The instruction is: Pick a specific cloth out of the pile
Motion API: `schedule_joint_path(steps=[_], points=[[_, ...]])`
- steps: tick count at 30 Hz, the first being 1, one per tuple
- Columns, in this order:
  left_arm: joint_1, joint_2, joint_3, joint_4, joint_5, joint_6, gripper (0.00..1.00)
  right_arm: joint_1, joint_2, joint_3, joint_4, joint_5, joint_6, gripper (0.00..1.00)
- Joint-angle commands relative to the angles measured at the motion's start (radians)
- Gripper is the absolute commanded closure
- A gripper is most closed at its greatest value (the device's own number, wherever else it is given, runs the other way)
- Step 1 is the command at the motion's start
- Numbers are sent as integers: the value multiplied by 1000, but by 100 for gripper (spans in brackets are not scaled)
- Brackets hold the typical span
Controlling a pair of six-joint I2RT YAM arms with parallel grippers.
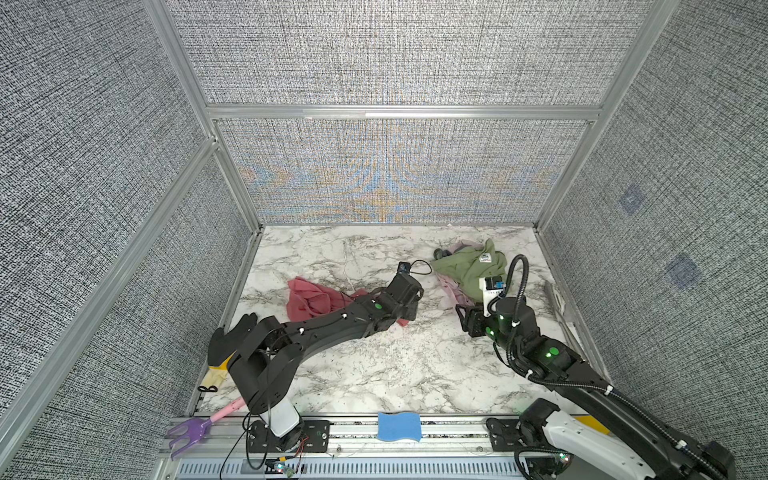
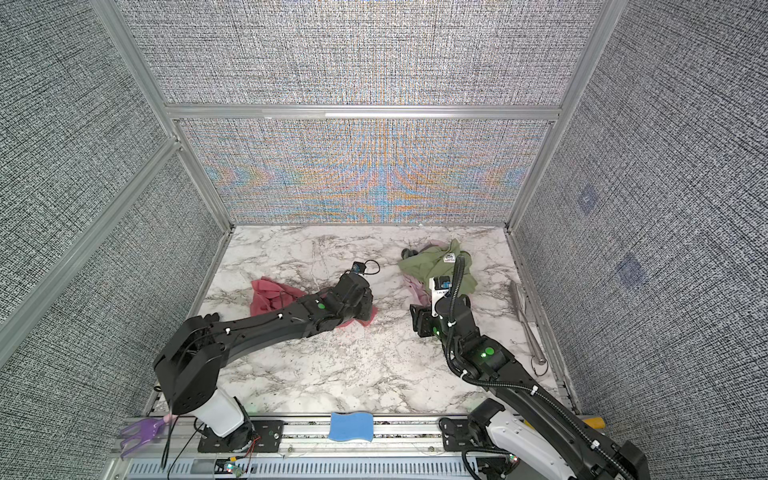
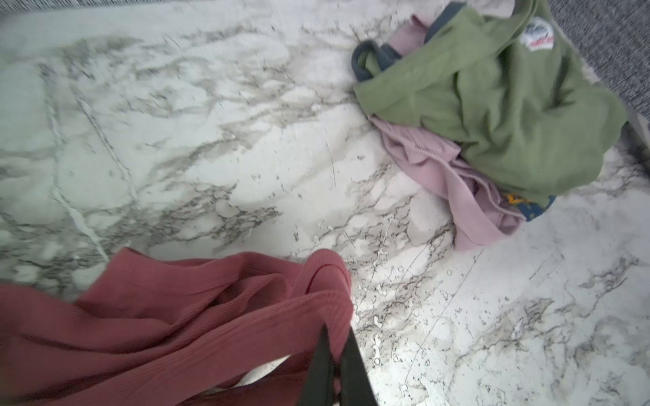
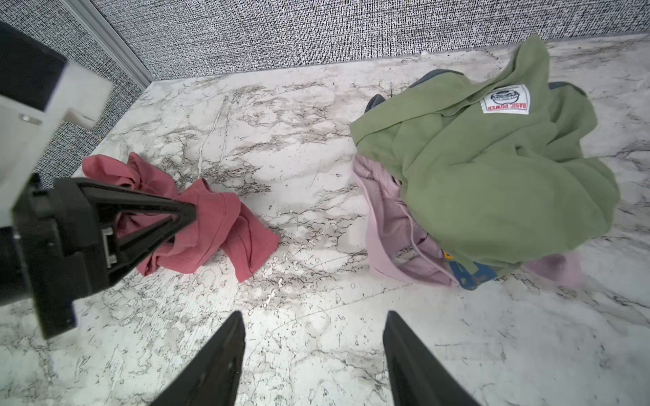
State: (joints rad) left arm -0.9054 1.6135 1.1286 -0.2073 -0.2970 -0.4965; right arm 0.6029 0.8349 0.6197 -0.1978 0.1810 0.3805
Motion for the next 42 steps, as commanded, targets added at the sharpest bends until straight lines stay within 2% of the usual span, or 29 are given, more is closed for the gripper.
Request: schedule_joint_path(steps=[1, 6, 12, 17, 23, 29, 34, 42], points=[[16, -39, -2, -28, -92, 33, 100, 0, 9, 12, 1, 9, -6, 36], [70, -117, -27, -52, -130, 54, 100, -1, 21, 35, 1, -1, -15, 36], [195, -276, -86, -47, -153, 84, 100, 0, 54, 71, 3, -9, -32, 36], [350, -446, -171, -10, -166, 125, 100, -1, 91, 95, 21, -24, -44, 36], [566, -543, -229, -35, -136, 128, 100, -2, 132, 125, 33, -53, -59, 36], [719, -508, -287, -31, -60, 92, 100, 0, 156, 151, 33, -77, -69, 36], [781, -438, -343, 2, -60, 64, 100, -1, 152, 144, 30, -83, -68, 36], [855, -366, -410, 55, 5, 4, 100, -2, 122, 119, 19, -85, -60, 35]])
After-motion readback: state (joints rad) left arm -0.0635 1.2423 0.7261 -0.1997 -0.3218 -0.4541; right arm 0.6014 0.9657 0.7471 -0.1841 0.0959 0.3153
